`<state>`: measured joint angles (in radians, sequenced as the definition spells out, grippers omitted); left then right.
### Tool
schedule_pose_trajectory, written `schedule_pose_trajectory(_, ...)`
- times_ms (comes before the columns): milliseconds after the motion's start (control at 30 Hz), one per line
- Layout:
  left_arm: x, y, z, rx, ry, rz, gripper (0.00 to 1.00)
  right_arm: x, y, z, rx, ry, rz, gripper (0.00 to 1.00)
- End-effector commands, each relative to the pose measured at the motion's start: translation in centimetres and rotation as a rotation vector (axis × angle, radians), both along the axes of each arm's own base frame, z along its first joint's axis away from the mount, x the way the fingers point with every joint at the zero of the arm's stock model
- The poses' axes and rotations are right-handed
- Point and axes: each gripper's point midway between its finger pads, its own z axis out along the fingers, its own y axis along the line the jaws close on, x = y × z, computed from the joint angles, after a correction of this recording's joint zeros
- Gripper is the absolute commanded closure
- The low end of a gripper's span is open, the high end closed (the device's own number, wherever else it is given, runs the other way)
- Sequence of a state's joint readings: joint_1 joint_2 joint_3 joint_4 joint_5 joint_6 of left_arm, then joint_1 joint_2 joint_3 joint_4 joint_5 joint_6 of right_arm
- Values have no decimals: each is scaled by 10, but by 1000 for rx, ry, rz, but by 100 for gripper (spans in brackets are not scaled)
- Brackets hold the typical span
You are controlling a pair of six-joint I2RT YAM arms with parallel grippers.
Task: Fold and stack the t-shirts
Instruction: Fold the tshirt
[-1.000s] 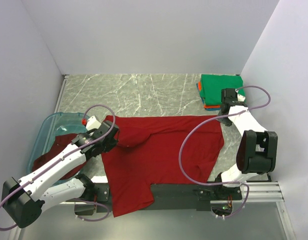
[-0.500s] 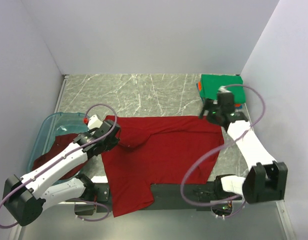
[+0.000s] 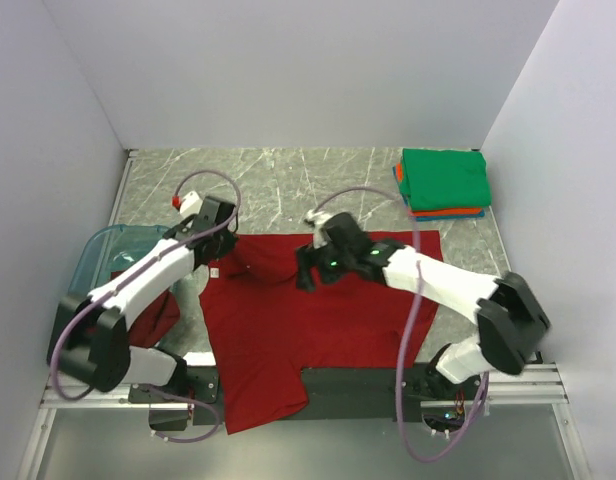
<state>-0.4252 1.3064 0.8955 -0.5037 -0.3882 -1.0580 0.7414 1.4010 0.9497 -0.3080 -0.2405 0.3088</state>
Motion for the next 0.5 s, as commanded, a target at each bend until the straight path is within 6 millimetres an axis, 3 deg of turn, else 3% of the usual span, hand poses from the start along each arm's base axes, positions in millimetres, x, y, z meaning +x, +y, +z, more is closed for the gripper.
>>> schedule_pose_trajectory(0,37,-13,18,-4,-68,-79,99,7,40,10,13,-63,49,16)
schedule_pose_trajectory(33,41,-12,15,-3,-59,-80,99,10,45,-3,-21,-48,45,16)
schedule_pose_trajectory(100,52,-13,13,-6,-62,-93,99,9,65,-3,-31,-65,65,17)
schedule_pose_trajectory(133,56,-11,2,-5,-30,-93,99,9,70,-16,-59,-43,56,17)
schedule_pose_trajectory(233,67,-7,-10,4,5,-95,99,16,88,-19,-63,-60,28,18)
schedule_pose_trajectory(267,71,-5,-11,-6,10,-93,99,21,91,-29,-76,-52,6,18)
schedule_pose_trajectory(467,74,-2,-24,-36,27,-101,99,34,119,-46,-43,-38,-70,21)
